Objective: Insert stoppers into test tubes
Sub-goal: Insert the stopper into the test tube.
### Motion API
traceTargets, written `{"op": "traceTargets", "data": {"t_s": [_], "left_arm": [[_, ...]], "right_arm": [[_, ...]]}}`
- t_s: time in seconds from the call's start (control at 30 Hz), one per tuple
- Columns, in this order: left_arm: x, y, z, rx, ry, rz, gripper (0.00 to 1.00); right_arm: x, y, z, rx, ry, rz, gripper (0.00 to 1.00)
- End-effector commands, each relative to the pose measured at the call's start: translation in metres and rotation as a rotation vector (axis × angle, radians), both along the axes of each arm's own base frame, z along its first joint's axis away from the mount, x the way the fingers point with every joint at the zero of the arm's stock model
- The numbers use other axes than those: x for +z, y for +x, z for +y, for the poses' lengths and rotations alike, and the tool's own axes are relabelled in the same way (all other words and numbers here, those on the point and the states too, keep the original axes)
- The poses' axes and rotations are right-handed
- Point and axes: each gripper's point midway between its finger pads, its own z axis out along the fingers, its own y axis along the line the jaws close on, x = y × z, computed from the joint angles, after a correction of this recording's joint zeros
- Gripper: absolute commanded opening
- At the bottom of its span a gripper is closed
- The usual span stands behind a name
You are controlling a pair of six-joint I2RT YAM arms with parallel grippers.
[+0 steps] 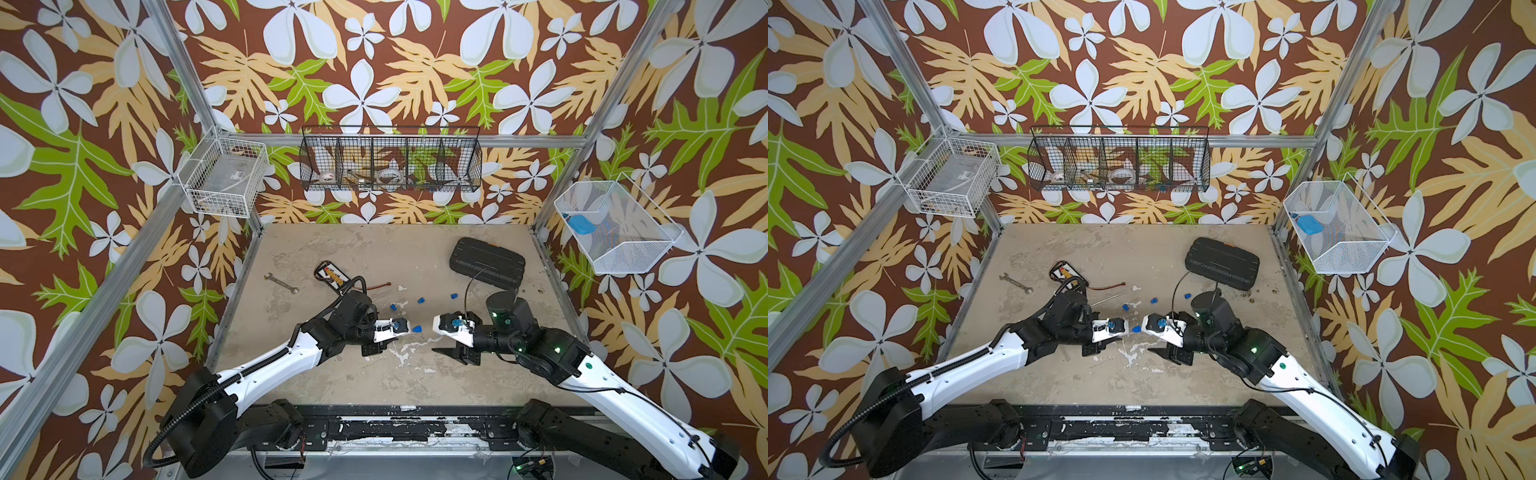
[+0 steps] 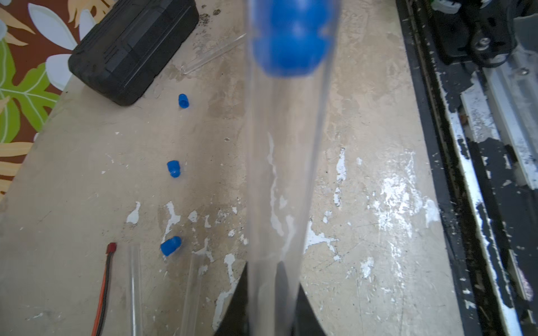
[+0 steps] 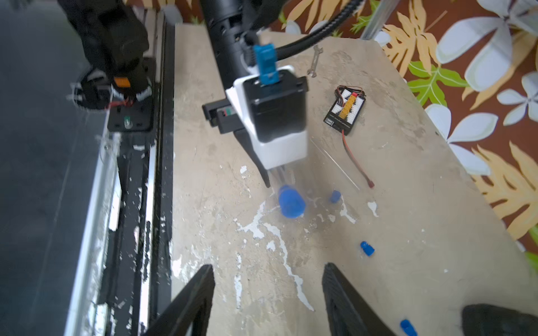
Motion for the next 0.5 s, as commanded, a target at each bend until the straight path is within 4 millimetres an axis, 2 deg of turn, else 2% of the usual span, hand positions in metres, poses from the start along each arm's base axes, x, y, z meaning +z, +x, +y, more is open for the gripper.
{"op": "traceTargets", "data": {"t_s": [0.0,0.17,0.47], "left_arm": [[0.001,-0.015,-0.005,-0.054,-0.027,0.083,0.0],[0.002,-0.018,-0.007,-0.073,-0.032,0.094,0.0],[0.001,-0.019,-0.006,-0.085,-0.021,0.091,0.0]], "right_arm": [[0.0,0.009,0.004,0.089,-0.09,-0.197,0.6],[0.004,0.015,0.013,0.126,-0.099,-0.245,0.57],[0.003,0.004,0.026,0.245,-0.098,-0.22,0.45]]}}
